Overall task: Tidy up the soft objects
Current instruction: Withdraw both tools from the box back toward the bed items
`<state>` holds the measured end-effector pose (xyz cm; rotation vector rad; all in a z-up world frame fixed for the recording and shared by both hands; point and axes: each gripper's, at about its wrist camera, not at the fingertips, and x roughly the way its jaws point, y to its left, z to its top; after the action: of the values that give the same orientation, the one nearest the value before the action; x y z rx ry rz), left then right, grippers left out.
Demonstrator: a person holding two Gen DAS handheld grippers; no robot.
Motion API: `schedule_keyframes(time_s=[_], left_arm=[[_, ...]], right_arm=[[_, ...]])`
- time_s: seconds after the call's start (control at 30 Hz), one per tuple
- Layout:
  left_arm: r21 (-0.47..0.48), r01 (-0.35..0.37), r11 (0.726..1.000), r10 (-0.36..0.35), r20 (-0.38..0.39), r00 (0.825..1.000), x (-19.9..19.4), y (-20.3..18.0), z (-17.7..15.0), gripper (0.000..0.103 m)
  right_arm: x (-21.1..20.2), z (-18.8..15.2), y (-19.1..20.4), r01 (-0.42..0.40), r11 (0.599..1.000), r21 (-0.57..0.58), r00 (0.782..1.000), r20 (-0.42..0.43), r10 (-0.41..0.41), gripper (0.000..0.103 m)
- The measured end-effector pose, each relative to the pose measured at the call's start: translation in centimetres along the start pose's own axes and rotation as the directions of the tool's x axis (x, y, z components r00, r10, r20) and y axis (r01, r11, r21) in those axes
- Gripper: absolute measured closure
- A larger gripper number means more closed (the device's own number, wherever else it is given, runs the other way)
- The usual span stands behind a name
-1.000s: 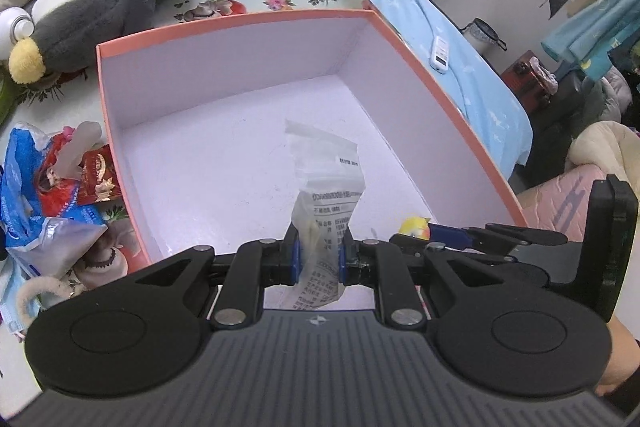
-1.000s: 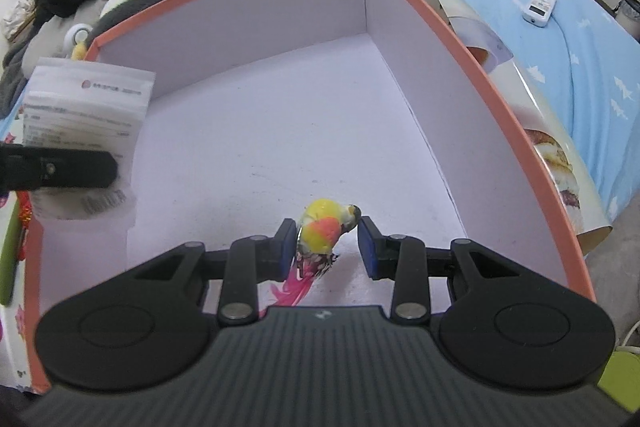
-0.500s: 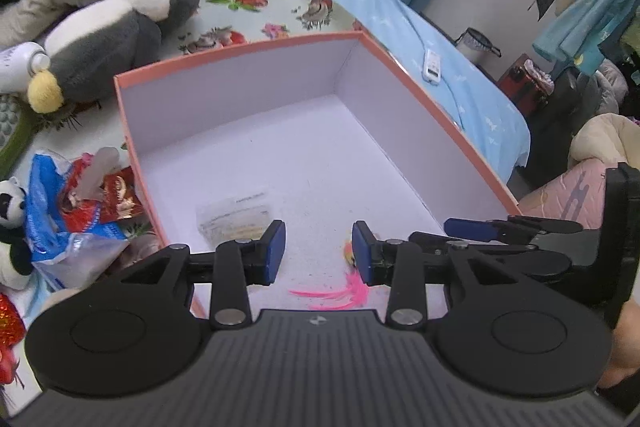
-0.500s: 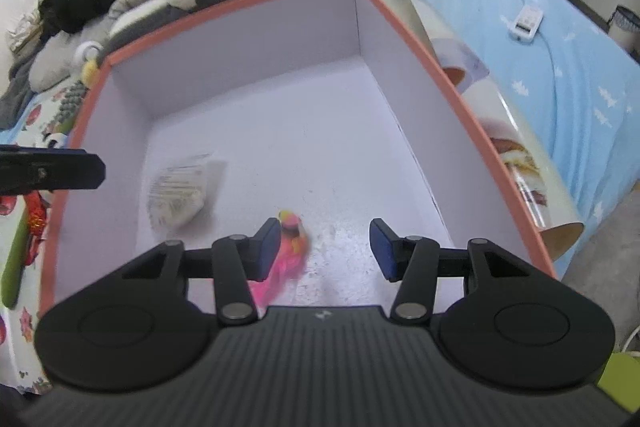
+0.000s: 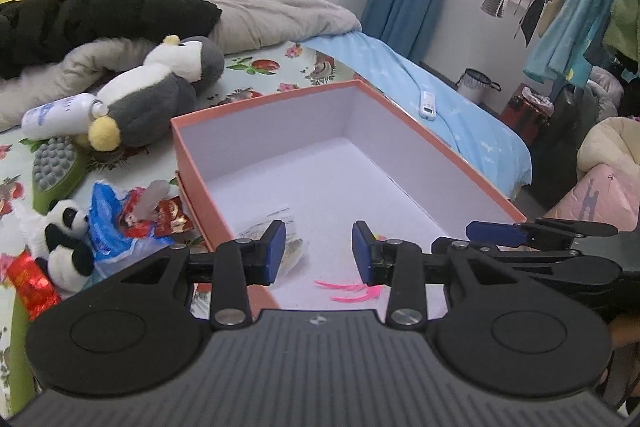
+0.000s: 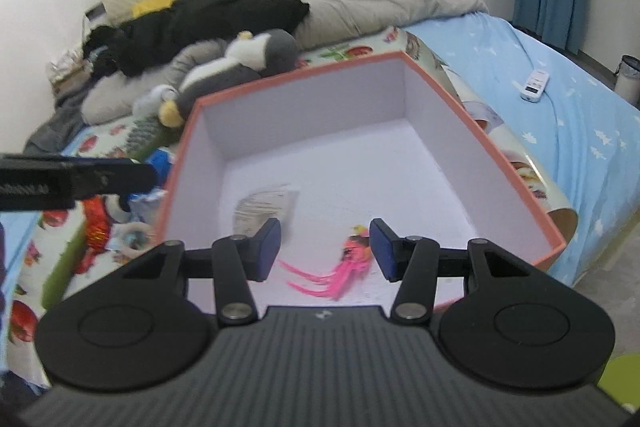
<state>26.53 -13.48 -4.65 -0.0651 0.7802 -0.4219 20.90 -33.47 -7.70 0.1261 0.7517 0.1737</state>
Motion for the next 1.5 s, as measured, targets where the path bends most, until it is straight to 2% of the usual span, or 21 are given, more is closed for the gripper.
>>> schedule_keyframes(time_s=[0.1, 0.23, 0.33, 0.43, 0.53, 0.8, 1.03, 1.27, 1.4, 1.43, 1.5], left_arm=[[-0.012, 0.002, 1.000, -0.002, 0.023, 1.000, -1.7, 0.1, -1.3, 0.061], [-0.007, -0.030, 1.000, 0.030, 0.055, 0.998, -4.2, -0.6, -3.2, 0.061], [-0.041, -0.018, 0.999, 0.022, 0.081, 0.996, -6.3, -0.6, -4.7, 0.061], [-0.072, -0.048, 0.996, 0.056, 0.106, 0.993, -8.4, -0.2, -6.0, 0.061], [-0.098, -0.075, 0.992, 0.088, 0.131, 0.988, -10.9, 0.5, -7.5, 0.061], [-0.203, -0.141, 0.969, 0.170, 0.135, 0.976, -16.1, 3.4, -11.5, 0.061], [-0.218, -0.196, 0.956, 0.226, 0.125, 0.966, -19.1, 4.2, -14.2, 0.061], [-0.322, -0.229, 0.918, 0.269, 0.084, 0.959, -21.8, 5.1, -19.3, 0.061], [-0.372, -0.240, 0.897, 0.287, 0.076, 0.955, -22.6, 5.7, -20.8, 0.061], [-0.378, -0.242, 0.894, 0.289, 0.073, 0.954, -22.5, 5.9, -20.9, 0.060], [-0.384, -0.251, 0.889, 0.298, 0.066, 0.952, -22.0, 6.4, -20.9, 0.050]], right_arm=[[-1.2, -0.6, 1.5, -0.007, 1.000, -0.024, 0.999, 0.034, 0.008, 0.051], [-2.7, -1.5, 3.1, 0.000, 0.998, -0.062, 0.997, 0.083, 0.005, 0.051], [-4.1, -2.0, 4.1, -0.002, 0.997, -0.080, 0.992, 0.123, 0.011, 0.051], [-5.2, -2.8, 4.9, -0.010, 0.997, -0.074, 0.991, 0.131, 0.020, 0.051], [-6.1, -3.9, 5.9, -0.028, 0.997, -0.072, 0.991, 0.125, 0.037, 0.051], [-7.9, -6.4, 9.7, -0.094, 0.991, -0.092, 0.990, 0.096, 0.103, 0.051], [-9.0, -8.0, 12.7, -0.143, 0.982, -0.126, 0.985, 0.074, 0.153, 0.051], [-9.7, -10.4, 14.2, -0.161, 0.978, -0.132, 0.986, 0.021, 0.165, 0.051], [-9.6, -11.5, 15.0, -0.175, 0.972, -0.154, 0.984, -0.011, 0.176, 0.051], [-9.5, -11.6, 15.3, -0.177, 0.971, -0.157, 0.984, -0.015, 0.177, 0.051], [-9.2, -11.7, 15.7, -0.179, 0.969, -0.168, 0.984, -0.013, 0.180, 0.051]])
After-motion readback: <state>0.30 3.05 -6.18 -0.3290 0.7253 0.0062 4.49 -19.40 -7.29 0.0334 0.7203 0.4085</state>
